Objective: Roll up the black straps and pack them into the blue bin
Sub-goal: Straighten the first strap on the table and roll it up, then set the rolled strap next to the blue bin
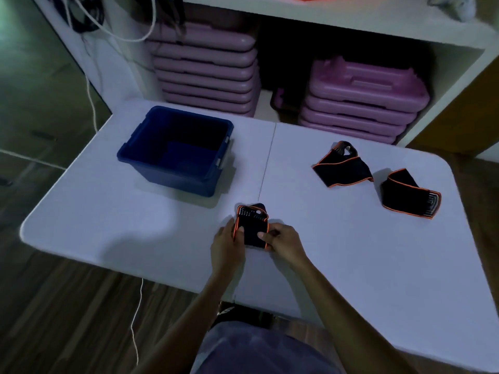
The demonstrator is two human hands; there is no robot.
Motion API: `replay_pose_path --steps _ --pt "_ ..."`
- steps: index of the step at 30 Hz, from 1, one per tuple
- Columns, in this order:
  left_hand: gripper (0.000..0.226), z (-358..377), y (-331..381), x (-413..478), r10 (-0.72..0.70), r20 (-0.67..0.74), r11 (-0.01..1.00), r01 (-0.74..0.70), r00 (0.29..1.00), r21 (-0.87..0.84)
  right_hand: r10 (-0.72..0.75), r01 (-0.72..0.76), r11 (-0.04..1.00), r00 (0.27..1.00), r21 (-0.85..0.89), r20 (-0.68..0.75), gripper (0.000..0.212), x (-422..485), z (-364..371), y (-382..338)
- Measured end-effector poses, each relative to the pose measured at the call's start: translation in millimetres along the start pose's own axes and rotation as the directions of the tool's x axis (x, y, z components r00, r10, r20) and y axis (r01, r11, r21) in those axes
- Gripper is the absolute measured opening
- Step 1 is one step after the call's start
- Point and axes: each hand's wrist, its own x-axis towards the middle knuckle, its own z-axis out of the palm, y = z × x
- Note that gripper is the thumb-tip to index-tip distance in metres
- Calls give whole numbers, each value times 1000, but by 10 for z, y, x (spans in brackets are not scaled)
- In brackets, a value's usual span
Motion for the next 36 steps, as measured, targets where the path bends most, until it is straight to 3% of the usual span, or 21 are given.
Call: replay_pose_path --steps 3,8,11,16,21,24,27,29,31,36 --pt "30 -472 -264 5 -142 -212 988 153 967 35 0 -4 998 997 60 74 14 77 699 -105" --pt "21 -1241 -721 278 -166 -439 955 255 883 150 -34 69 985 976 -158 215 22 230 1643 -510" --pt "19 -1592 -928 627 -197 -431 931 305 881 199 -22 82 968 969 -238 244 20 407 2063 -752" --pt "23 -1986 -1152 1114 -242 -383 902 353 891 250 34 11 983 970 -184 239 18 625 2521 -1050" --pt "22 -2088 -1188 1189 -182 -354 924 283 917 258 115 -83 983 974 -163 195 20 632 2658 -1028" --pt "20 -2040 -1121 1097 -104 -405 946 216 908 242 141 -129 989 968 -72 206 34 574 2599 -996" --pt "21 -1849 -957 873 -39 -444 963 152 895 222 149 -147 989 964 -24 222 32 427 2314 -1015" --pt "21 -1633 -783 664 79 -386 978 3 919 208 130 -129 991 971 -20 200 14 321 2015 -974" --pt "24 -1354 -592 480 174 -257 979 -138 951 152 107 -111 994 984 23 140 11 228 1671 -889" --pt "11 -590 119 397 160 35 987 -160 986 -1 198 -178 970 973 165 -118 18 129 597 -599"
